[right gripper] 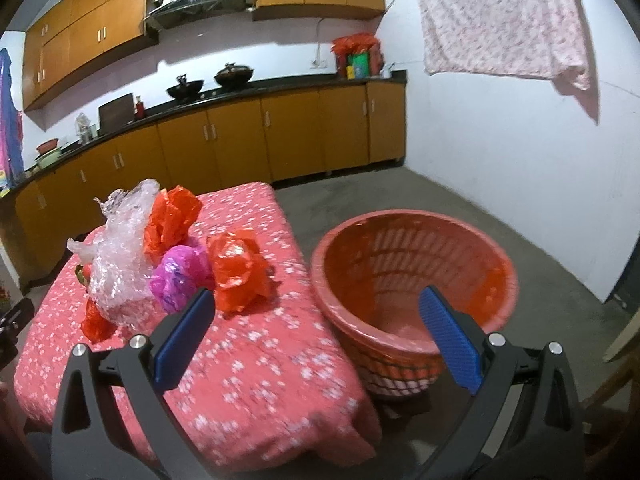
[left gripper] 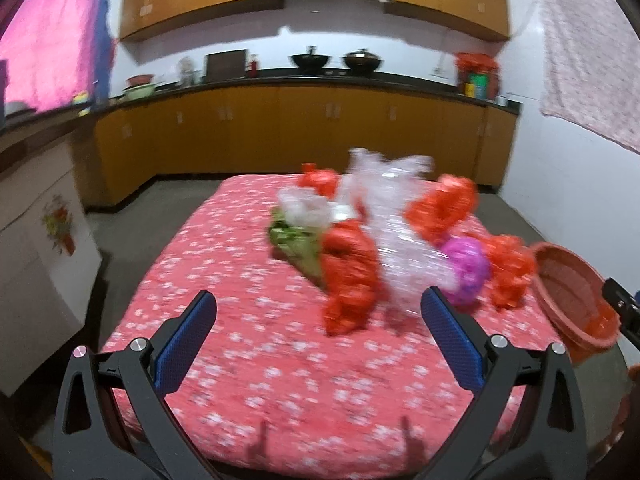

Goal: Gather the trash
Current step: 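Grasp a red bag with the left tool while the right tool grasps another red bag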

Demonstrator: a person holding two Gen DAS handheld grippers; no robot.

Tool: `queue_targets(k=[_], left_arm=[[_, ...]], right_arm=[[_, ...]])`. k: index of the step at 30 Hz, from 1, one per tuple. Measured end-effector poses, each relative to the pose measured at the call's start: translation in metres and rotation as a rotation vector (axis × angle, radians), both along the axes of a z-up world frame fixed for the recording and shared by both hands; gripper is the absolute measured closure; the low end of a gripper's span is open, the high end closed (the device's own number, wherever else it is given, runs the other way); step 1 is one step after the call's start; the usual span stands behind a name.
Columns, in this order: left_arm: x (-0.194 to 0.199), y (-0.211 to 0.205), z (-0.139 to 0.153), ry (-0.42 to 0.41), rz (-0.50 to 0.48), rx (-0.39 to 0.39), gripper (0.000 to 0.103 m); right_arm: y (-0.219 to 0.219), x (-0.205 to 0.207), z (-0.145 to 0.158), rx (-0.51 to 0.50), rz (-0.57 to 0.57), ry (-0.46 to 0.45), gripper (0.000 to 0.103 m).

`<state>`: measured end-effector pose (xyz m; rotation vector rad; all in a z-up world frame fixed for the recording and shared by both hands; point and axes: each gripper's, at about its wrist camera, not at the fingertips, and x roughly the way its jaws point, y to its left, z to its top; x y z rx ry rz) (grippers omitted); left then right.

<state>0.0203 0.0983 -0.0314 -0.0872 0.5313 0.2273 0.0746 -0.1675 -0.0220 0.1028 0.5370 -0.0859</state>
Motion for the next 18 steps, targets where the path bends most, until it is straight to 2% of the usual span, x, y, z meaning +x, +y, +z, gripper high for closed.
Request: queue_targets(k=[7,15,18], left_arm=[[0.023,0.037,-0.006,0.005,0.079,-0.036,0.002],[0.063,0.045,-0.014,0.025,0.034,-0.063,0.002],[0.076,0.041,-0.019,0.045,0.014,-0.055,0.005]], right_arm=[[0.024,0.069,-0.010,0.017,0.086,0.083,0.023],[0.048,0.128,-0.037,0.006,0.133,0.170,0.026],[0.053,0.142,-0.048,-0.009,0.137,0.209,0.031]])
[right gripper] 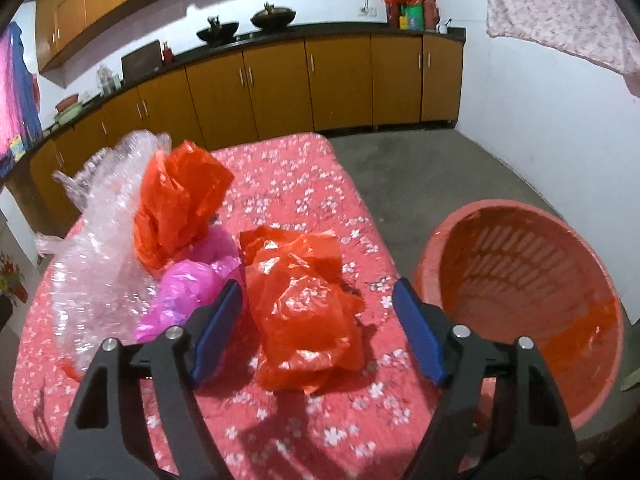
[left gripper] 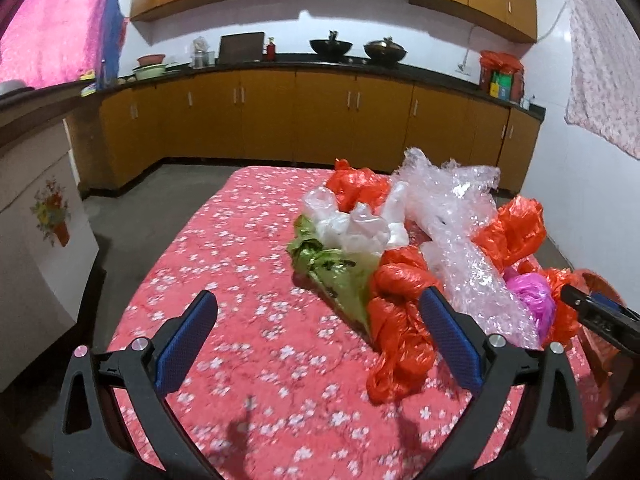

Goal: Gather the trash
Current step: 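Grasp a red bag with the left tool while the right tool grasps another red bag, then carry both red bags to the orange basket and release them inside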

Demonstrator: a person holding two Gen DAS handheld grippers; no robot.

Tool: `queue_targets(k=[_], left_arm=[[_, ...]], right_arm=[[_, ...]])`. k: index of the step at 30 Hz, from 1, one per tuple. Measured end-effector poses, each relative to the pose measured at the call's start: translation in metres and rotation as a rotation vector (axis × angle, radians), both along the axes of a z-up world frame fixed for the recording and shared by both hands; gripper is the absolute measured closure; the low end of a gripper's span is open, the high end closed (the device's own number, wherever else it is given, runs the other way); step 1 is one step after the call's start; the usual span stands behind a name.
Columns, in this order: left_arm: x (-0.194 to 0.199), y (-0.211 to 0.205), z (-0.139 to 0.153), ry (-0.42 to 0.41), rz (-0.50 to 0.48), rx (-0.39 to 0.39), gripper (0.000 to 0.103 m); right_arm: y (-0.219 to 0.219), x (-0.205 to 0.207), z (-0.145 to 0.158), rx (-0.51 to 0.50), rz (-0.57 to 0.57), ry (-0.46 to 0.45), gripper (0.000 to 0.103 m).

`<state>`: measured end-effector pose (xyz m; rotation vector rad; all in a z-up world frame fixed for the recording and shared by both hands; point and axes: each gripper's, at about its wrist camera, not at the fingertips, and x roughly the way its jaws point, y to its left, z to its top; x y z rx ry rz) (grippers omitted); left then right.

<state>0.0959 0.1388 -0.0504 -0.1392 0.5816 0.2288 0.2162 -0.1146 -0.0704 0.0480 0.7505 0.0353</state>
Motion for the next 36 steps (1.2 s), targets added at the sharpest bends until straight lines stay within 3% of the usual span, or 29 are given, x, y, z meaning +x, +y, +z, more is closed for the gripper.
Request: queue_targets(k=[8,11,17,24,29,36], left_arm=[[0.026,-0.015,-0.013,0.049,-0.073,-0.021,0.010],[0.034,-0.023,-0.018,0.072,-0.094,-0.005,0.016],[0.041,-0.033,-0.025,0.088,-0.108,0.010,0.016],[0.049,-0.043,-0.025,0.095,-0.116,0.030,0.016],[0.051,-0.051,-0.029,0.103,-0.133,0.033,0.029],[0.060,-0.058,-0.033,0.146,-0.159,0.038,0.031]], right_arm=[[0.004,0.018,-0.017,-0.009,0.027,0.059,0.056],[0.004,0.018,-0.016,-0.007,0.033,0.060,0.063],[0.004,0.018,-0.016,-0.011,0.044,0.052,0.069],[0.000,0.009,-0.015,0.013,0.045,0.050,0.072],[-0.001,0.005,-0.014,0.015,0.049,0.052,0.072],[-0.007,0.000,-0.012,0.029,0.043,0.056,0.072]])
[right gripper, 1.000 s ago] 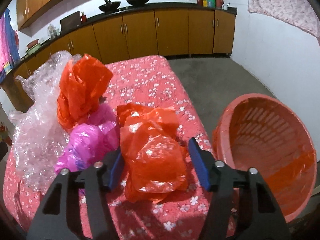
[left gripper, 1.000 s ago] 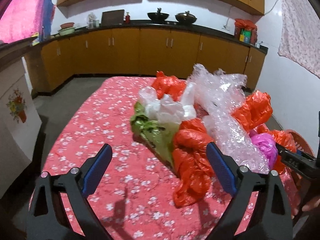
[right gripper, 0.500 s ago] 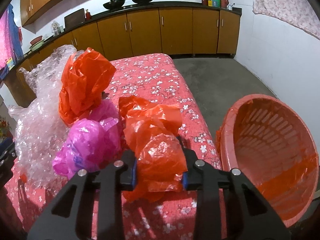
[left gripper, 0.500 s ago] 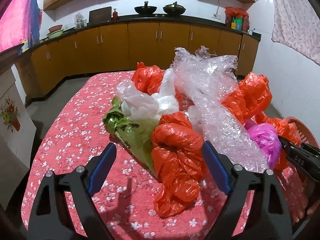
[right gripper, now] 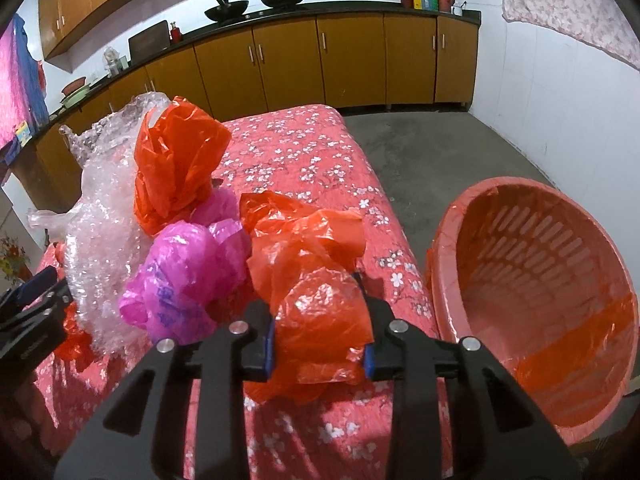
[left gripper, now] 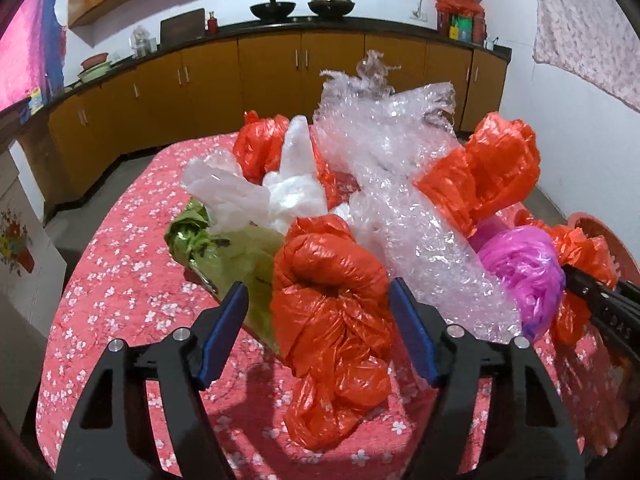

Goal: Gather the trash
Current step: 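Carry both red bags to the orange basket and release them inside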

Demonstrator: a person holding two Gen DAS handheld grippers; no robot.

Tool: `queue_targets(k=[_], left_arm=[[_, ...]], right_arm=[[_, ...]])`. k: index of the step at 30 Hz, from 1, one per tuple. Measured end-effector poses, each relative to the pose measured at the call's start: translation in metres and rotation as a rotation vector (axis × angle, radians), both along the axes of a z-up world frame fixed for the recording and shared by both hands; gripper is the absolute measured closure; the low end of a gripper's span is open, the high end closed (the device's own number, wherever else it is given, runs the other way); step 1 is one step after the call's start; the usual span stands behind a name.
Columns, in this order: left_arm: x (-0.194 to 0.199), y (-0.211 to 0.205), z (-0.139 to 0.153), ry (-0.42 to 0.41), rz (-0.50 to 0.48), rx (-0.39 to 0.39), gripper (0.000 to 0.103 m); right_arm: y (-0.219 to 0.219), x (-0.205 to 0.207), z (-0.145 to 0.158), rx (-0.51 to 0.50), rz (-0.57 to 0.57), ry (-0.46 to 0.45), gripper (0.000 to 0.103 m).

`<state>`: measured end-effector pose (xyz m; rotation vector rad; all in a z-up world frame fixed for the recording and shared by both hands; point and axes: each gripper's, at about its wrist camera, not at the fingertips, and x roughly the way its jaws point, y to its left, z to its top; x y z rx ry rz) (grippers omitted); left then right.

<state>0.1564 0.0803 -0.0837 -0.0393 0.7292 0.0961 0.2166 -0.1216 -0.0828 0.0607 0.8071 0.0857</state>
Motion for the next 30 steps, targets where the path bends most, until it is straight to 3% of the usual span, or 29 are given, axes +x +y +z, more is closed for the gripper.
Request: queue_targets(k=[1,3,7,22,30], left_arm=[[0.000,0.000,0.000,0.001,0.001,-0.006,0.031],[0.000,0.001,0.002,-0.006,-0.004,-0.024,0.045],[-0.007,0.002,0.008,-0.025,-0.012,-0.027,0.049],[-0.044,0.016,0.050,-0.123,0.012,-0.051,0.051],[-0.054,-0.018,0.081,-0.181,-0.096,-0.086,0.051]], right_arm=[[-0.001,-0.001,0.000,0.000,0.000,0.001,0.072],[-0.002,-0.003,0.001,0.001,0.000,0.000,0.073],[-0.005,-0.008,0.005,0.008,0.002,-0.007,0.074],[-0.024,-0.037,0.032,0.059,0.002,-0.063,0.075],[-0.049,-0.053,0.055,0.052,-0.030,-0.113,0.075]])
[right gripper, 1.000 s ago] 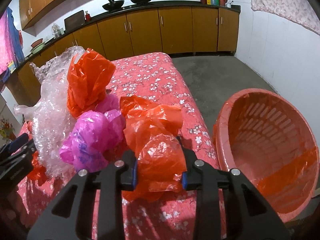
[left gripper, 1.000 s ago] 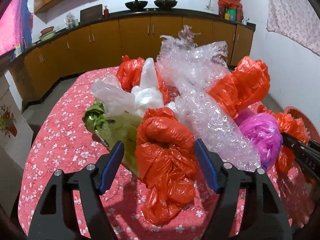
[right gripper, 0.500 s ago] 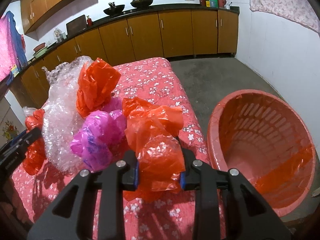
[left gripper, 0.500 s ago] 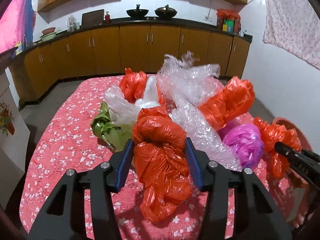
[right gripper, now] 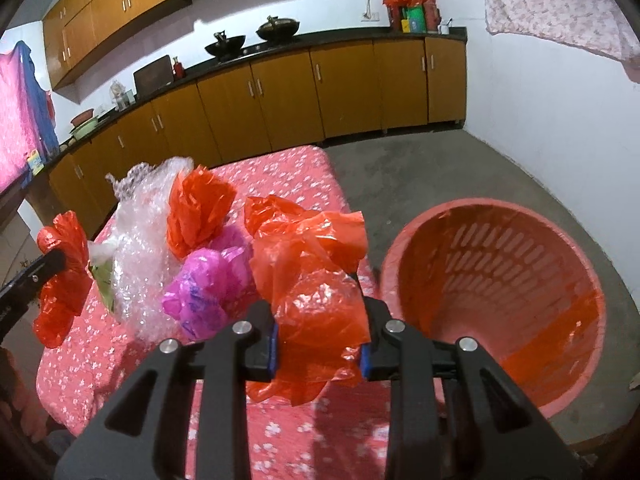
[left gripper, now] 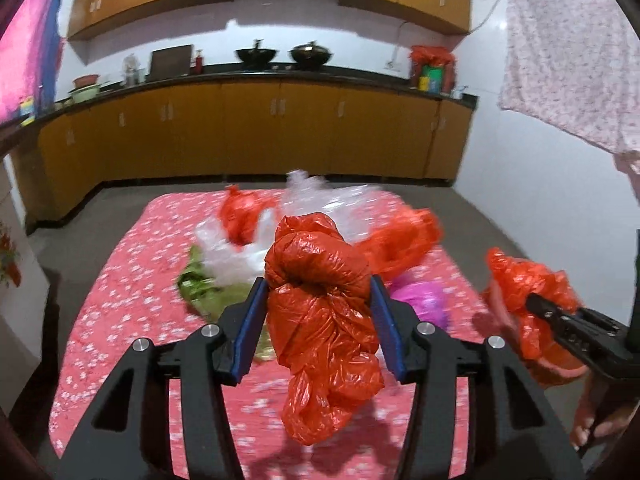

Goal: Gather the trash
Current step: 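Carry both red bags to the orange basket and release them inside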

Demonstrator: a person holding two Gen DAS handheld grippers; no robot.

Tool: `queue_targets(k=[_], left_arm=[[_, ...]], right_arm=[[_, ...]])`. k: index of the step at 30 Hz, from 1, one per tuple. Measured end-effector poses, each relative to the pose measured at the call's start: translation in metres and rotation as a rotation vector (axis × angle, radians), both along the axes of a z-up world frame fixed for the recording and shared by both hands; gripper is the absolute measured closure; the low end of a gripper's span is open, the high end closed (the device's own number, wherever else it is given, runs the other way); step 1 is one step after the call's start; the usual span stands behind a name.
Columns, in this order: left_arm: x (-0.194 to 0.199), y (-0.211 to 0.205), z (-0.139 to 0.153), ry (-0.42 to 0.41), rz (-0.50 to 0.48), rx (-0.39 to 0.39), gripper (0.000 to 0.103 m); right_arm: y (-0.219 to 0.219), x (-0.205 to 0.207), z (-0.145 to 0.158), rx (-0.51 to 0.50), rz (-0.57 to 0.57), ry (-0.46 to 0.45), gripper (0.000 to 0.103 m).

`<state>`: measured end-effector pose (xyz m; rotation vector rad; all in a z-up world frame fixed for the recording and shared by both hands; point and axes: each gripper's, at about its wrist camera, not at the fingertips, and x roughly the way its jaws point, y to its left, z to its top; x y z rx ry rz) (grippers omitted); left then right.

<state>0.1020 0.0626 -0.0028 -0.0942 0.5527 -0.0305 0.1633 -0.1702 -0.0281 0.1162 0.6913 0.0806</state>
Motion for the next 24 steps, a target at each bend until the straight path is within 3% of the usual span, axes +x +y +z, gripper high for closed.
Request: queue_targets(k=[10,20,24], left_arm=[[0.022,-0.101,0.008,0.000,-0.246,-0.068,0.051],[0.058,-0.203,-0.013,0.065,-0.440,-0.058,0.051],[0.065,-0.219,-0.020,0.095,-0.476,-0.052,0.051]], right_arm=[[-0.080,-0.019,0.014,-0.065,-0.174,-0.014,0.075],[-0.158,-0.020,0.005,0.001,-0.310,0.010,0.075],[-0.172,-0.013,-0.001,0.025,-0.320,0.016,0.075]])
